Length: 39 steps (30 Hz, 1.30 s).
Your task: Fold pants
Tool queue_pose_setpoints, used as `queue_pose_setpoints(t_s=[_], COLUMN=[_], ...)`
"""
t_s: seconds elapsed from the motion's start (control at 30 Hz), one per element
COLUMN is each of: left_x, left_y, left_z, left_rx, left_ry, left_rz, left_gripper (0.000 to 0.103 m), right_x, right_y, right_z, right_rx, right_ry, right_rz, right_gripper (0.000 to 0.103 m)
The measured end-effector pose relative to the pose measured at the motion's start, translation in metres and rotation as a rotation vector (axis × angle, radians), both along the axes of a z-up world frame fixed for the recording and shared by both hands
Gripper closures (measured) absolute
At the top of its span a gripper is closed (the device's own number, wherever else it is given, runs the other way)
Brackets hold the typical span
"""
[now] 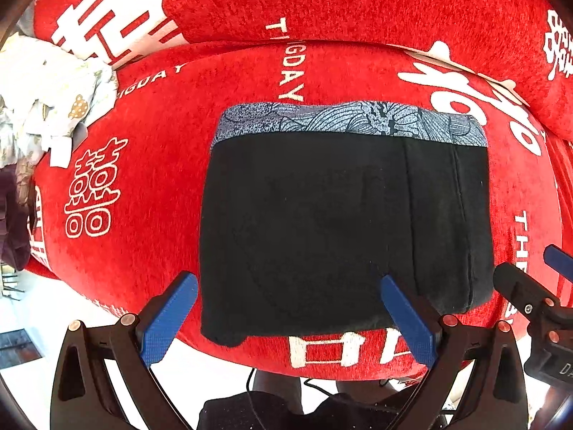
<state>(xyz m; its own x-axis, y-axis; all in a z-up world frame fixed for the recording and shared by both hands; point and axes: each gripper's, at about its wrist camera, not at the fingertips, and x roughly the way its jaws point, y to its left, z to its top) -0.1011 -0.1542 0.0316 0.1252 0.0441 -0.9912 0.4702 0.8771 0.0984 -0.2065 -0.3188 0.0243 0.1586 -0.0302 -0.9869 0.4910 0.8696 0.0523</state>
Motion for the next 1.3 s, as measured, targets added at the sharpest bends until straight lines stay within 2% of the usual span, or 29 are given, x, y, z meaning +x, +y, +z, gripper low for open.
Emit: queue_pose_setpoints(t_s=[0.23,0.67,1.0,1.3], left_x=[-0.001,0.003,0.001,0.001], left_y=[0.006,0.01,0.01,0.015], left_z=[-0.004,-0.011,-0.009,-0.012], left_rx=[0.01,-0.004,0.001,0.004], left_ry=[0.01,0.031,0.008,0.011], left_rz=[0.019,-0.016,-0.034,-0.012], left_gripper=[0.0,0.0,0.0,0.0], right_x=[0.001,0.008,0.009,0.005], right_y=[0.001,0.01,0.016,0.018], right_z=[-0.005,-0.008,-0.01,-0.011], right_rx=[-0.004,-0.03,-0.042,-0.04], right_ry=[0.02,0.054,0.07,0.074], right_rz=[0.03,0.014,0.01,0.011], right_gripper=[0.0,0.0,0.0,0.0])
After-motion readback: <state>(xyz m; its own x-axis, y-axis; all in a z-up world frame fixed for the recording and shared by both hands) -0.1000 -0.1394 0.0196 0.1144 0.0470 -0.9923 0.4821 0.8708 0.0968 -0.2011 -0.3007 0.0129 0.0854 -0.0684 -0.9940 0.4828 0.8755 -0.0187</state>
